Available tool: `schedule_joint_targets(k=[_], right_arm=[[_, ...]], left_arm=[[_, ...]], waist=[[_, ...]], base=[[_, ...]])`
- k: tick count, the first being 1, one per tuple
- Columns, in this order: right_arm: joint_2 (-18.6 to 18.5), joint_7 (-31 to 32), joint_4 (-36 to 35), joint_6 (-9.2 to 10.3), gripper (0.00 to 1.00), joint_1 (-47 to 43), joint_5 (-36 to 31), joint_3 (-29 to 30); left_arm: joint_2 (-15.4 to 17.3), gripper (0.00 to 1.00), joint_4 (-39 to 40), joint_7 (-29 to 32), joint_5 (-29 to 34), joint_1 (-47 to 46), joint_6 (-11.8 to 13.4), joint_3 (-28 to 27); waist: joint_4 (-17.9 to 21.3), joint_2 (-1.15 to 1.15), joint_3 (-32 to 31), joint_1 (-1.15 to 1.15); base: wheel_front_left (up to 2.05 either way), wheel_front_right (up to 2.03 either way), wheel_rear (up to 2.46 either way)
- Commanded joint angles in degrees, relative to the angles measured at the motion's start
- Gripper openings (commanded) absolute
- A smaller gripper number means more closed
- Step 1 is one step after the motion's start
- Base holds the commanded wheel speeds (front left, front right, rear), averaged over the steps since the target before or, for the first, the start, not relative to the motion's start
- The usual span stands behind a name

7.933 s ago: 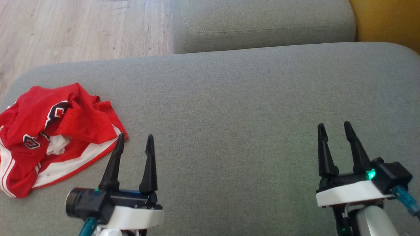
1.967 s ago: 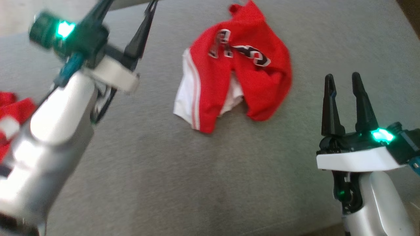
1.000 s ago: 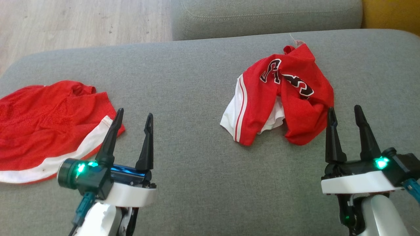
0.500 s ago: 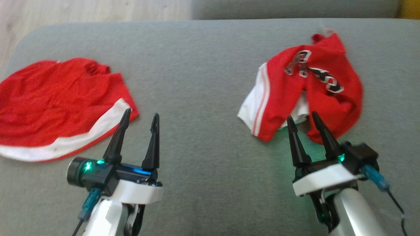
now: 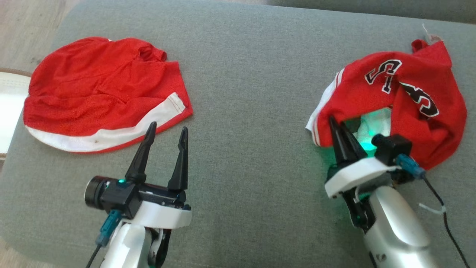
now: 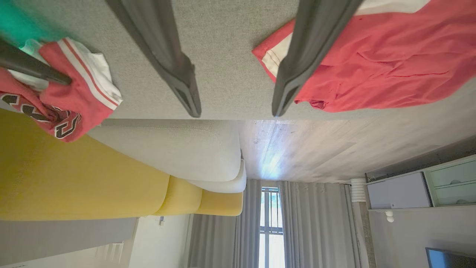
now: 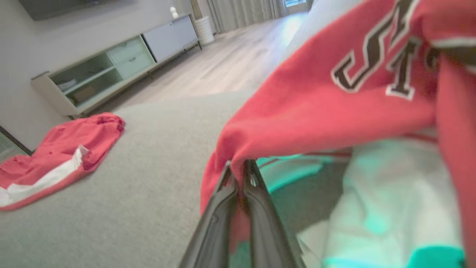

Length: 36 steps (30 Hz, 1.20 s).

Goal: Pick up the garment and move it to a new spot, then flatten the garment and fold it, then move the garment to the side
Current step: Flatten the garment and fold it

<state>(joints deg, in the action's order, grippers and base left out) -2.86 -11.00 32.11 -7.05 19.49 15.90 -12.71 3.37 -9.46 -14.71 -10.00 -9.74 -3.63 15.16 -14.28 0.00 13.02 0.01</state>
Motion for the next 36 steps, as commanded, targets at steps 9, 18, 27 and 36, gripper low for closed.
schedule_joint_targets(k=[9, 18, 27, 36], right_arm=[[-0.01, -1.54, -4.86, -0.44, 0.0, 12.37, 3.11, -5.28], [-0.01, 6.06, 6.72, -0.44, 0.95, 32.12, 9.22, -4.77], [-0.01, 10.15, 19.96, -0.44, 1.0, 40.88, 5.26, -6.77], [-0.45, 0.96, 20.73, -0.44, 1.0, 34.61, 4.83, -4.74]], left_arm=[[-0.35, 1.0, -0.09, -0.29, 0.6, -2.17, -0.7, -1.64], [-0.47, 1.0, -0.68, -0.29, -1.13, -2.66, -0.48, -1.16], [-0.48, 1.0, -0.28, -0.29, -2.63, -2.83, 0.8, -0.63], [-0.48, 1.0, 0.74, -0.29, -1.83, -1.61, 0.88, -3.88]], waist=[[-1.6, 0.0, -1.03, -0.01], [-3.9, 0.0, 0.1, -0.01], [-3.63, 0.0, 0.78, -0.01], [2.22, 0.0, -1.95, -0.01]], base=[[0.0, 0.0, 0.0], [0.0, 0.0, 0.0], [0.0, 0.0, 0.0], [0.0, 0.0, 0.0]])
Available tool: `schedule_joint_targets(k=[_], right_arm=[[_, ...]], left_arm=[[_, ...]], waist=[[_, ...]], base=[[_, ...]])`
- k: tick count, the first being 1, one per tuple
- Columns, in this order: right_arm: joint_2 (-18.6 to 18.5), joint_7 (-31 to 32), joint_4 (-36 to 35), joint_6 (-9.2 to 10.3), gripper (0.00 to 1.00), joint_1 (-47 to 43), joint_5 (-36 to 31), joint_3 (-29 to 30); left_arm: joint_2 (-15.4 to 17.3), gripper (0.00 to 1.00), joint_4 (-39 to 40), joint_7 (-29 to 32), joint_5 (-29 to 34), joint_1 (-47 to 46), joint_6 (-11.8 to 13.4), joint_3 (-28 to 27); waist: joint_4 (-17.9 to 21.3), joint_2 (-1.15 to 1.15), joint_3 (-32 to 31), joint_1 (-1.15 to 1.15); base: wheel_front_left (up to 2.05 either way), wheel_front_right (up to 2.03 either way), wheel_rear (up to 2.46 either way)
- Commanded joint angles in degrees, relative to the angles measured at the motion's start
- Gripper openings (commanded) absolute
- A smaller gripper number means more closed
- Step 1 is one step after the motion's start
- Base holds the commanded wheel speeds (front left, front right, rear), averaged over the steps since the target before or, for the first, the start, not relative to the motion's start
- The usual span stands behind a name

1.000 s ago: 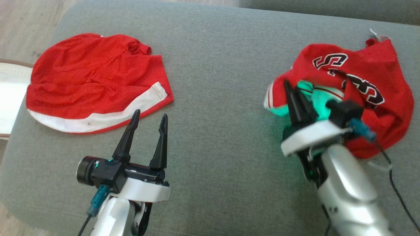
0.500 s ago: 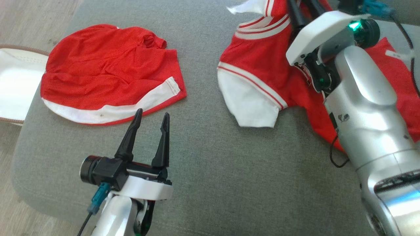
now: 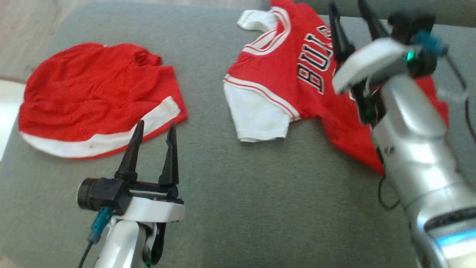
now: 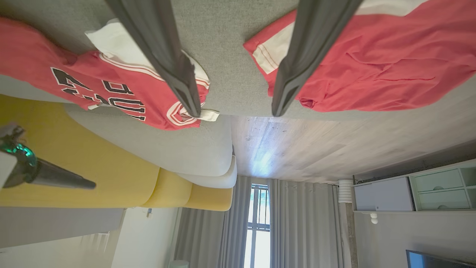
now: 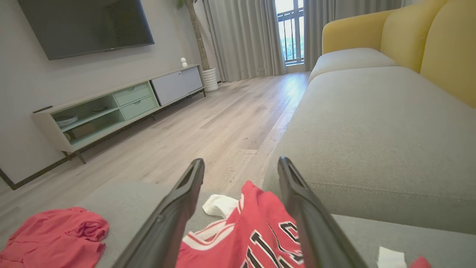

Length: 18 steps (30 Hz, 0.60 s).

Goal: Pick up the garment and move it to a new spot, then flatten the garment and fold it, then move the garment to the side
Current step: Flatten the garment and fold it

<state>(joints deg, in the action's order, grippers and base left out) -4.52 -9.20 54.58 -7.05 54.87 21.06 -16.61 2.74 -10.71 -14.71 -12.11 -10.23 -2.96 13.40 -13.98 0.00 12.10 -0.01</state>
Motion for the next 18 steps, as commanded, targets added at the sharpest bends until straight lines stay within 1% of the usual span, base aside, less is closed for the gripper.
schedule_joint_targets(k=[1, 2, 6, 9, 14, 18], right_arm=[[1.27, -2.18, -2.25, -0.44, 1.0, -2.17, -0.61, -0.76], [1.4, -4.26, -3.93, -0.44, 1.0, -5.11, -1.43, -0.21], [1.58, -5.7, -10.48, -0.44, 1.0, -12.48, -4.42, 2.54], [1.61, -5.76, -19.42, -0.44, 1.0, -20.07, -6.98, 3.26], [1.63, -5.78, -31.91, -0.44, 1.0, -33.01, -9.51, 5.45], [1.63, -5.79, -39.67, -0.44, 1.0, -41.14, -10.06, 7.93]], left_arm=[[0.14, 1.0, 2.13, -0.29, 0.55, -1.09, 0.09, -2.45], [0.14, 1.0, 2.6, -0.29, 1.05, -0.99, -0.25, -3.07], [0.14, 1.0, 3.39, -0.29, 2.32, -0.62, -0.66, -4.54], [0.14, 1.0, 3.72, -0.29, 2.65, -0.25, -0.9, -5.29], [0.14, 1.0, 4.3, -0.29, 2.62, 0.16, -0.97, -5.24], [0.14, 1.0, 4.69, -0.29, 1.84, 0.7, -0.52, -4.64]], waist=[[2.72, 0.0, -1.4, 0.01], [4.59, 0.0, -2.14, 0.01], [8.32, 0.0, -3.77, 0.01], [10.51, 0.0, -4.72, 0.01], [12.85, 0.0, -5.9, 0.01], [13.96, 0.0, -6.64, 0.01]], base=[[0.0, 0.0, 0.0], [0.0, 0.0, 0.0], [0.0, 0.0, 0.0], [0.0, 0.0, 0.0], [0.0, 0.0, 0.0], [0.0, 0.0, 0.0]])
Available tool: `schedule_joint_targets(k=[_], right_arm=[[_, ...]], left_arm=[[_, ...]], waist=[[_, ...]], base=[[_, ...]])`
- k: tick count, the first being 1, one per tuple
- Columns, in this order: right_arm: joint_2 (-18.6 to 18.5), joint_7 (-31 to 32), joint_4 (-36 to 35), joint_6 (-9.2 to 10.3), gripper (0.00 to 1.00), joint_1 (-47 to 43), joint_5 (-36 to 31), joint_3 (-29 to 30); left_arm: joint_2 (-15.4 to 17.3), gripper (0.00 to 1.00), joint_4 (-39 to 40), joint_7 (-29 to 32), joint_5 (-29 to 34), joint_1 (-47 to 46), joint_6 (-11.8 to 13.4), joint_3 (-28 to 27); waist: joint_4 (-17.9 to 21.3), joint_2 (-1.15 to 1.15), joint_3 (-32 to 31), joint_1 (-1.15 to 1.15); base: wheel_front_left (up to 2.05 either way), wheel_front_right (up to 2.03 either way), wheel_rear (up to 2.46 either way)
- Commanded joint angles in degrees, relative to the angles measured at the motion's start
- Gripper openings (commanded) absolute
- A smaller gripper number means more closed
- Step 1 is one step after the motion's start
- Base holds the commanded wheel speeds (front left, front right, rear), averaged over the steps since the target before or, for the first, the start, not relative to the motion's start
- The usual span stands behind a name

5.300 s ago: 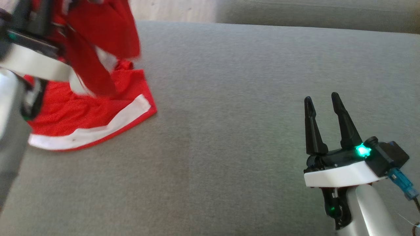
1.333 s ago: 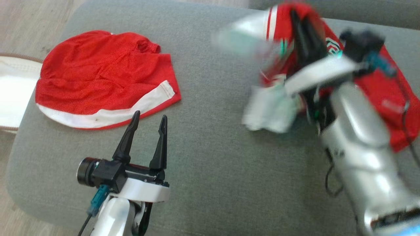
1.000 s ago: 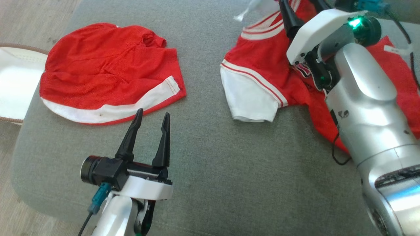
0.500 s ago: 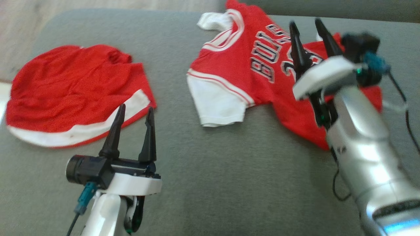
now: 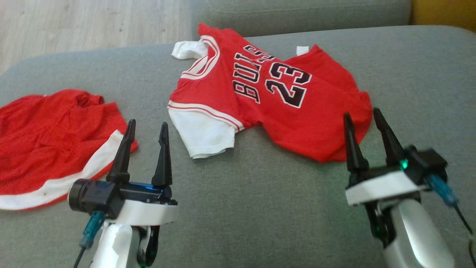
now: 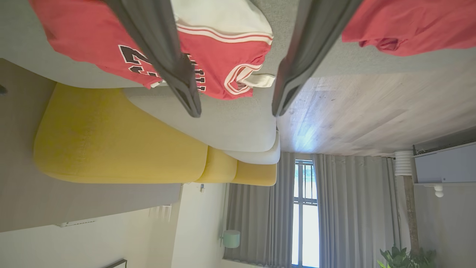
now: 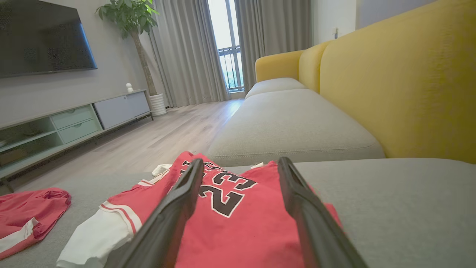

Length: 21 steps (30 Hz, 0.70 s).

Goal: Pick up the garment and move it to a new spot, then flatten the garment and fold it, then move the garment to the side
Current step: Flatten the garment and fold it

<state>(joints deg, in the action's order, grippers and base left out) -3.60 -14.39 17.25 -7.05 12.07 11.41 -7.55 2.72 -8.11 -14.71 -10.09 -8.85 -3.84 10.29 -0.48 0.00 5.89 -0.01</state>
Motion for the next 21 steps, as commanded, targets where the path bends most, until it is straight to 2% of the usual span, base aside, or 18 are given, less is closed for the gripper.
schedule_joint_targets(k=[1, 7, 15, 18, 21], right_arm=[[0.71, -0.6, -3.85, -0.44, 1.0, -0.03, -0.31, -0.57], [0.71, -0.6, -8.4, -0.44, 1.0, -6.26, 0.34, 1.55], [0.72, -0.61, -9.74, -0.44, 1.0, -6.67, 0.87, 2.82], [0.72, -0.61, -8.53, -0.44, 1.0, -6.48, 0.28, 3.08], [0.72, -0.61, -4.44, -0.44, 1.0, -6.14, -0.42, 3.07]], left_arm=[[0.16, 1.0, 2.17, -0.29, -0.27, -0.53, 0.37, -1.32], [0.16, 1.0, 2.5, -0.29, -0.13, 0.26, 0.42, -0.24], [0.16, 1.0, 2.56, -0.29, 0.05, 0.51, 0.22, 0.32], [0.16, 1.0, 2.31, -0.29, 0.06, 0.1, 0.08, 0.46], [0.16, 1.0, 1.95, -0.29, 0.17, -0.36, -0.16, 0.88]], waist=[[0.64, 0.0, -0.5, 0.01], [1.12, 0.0, -0.33, 0.01], [0.59, 0.0, 0.62, 0.01], [0.07, 0.0, 1.24, 0.01], [-0.8, 0.0, 1.86, 0.01]], base=[[0.0, 0.0, 0.0], [0.0, 0.0, 0.0], [0.0, 0.0, 0.0], [0.0, 0.0, 0.0], [0.0, 0.0, 0.0]])
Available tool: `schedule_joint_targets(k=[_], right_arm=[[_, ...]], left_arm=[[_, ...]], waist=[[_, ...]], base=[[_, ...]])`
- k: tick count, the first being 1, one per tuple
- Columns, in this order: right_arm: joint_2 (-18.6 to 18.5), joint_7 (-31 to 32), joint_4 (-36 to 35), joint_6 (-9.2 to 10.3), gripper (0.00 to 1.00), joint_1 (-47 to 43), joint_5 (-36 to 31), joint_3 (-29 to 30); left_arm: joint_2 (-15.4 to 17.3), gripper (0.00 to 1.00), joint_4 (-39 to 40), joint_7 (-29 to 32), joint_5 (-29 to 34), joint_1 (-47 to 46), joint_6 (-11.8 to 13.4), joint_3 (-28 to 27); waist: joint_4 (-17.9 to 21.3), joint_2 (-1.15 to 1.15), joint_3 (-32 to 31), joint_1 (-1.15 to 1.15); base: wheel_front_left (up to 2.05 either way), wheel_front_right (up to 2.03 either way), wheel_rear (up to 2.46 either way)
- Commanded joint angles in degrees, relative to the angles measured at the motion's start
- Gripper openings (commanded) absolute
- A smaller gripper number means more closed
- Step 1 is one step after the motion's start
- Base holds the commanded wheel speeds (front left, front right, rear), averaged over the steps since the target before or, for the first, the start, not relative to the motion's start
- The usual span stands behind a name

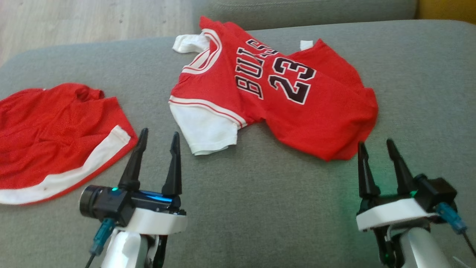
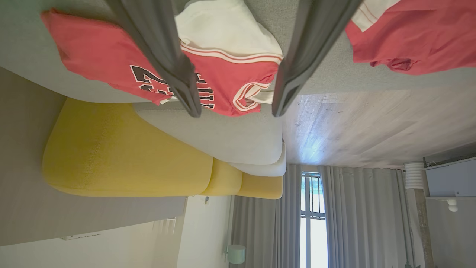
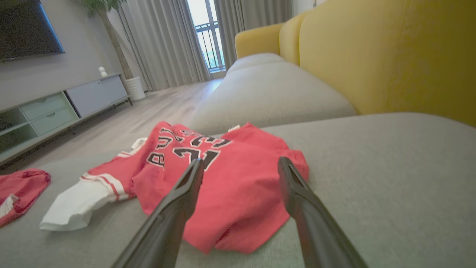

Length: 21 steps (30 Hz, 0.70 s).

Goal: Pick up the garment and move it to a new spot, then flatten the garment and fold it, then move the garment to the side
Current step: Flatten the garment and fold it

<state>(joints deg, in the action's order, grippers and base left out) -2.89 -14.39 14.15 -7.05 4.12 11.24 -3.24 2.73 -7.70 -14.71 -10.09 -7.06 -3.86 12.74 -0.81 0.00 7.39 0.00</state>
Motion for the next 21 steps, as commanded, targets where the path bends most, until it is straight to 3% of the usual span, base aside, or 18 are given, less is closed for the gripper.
schedule_joint_targets(k=[1, 7, 19, 20, 21], right_arm=[[0.01, -0.61, 0.11, -0.44, 1.0, 2.11, -0.33, -1.23], [0.01, 0.14, 9.53, -0.44, 1.0, 5.41, 1.49, -0.47], [0.02, 3.32, 26.62, -0.44, 1.0, 12.26, -2.45, 2.02], [0.02, 3.25, 27.42, -0.44, 0.78, 12.67, -2.19, 1.67], [0.02, 2.92, 27.94, -0.44, 0.12, 13.09, -2.02, 1.25]], left_arm=[[0.15, 1.0, 1.42, -0.29, 0.18, -2.42, -0.22, -1.3], [0.15, 1.0, 0.84, -0.29, -0.41, -3.12, 0.04, -0.05], [0.15, 1.0, 0.05, -0.29, -0.78, -3.83, 0.26, 0.49], [0.15, 1.0, 0.0, -0.29, -0.8, -3.84, 0.28, 0.48], [0.15, 1.0, -0.05, -0.29, -0.81, -3.85, 0.32, 0.45]], waist=[[-0.88, 0.0, 0.56, 0.0], [-3.41, 0.0, 1.98, 0.0], [-6.87, 0.0, 3.59, 0.0], [-6.89, 0.0, 3.52, 0.0], [-6.86, 0.0, 3.43, 0.0]], base=[[0.0, 0.0, 0.0], [0.0, 0.0, 0.0], [0.0, 0.0, 0.0], [0.0, 0.0, 0.0], [0.0, 0.0, 0.0]])
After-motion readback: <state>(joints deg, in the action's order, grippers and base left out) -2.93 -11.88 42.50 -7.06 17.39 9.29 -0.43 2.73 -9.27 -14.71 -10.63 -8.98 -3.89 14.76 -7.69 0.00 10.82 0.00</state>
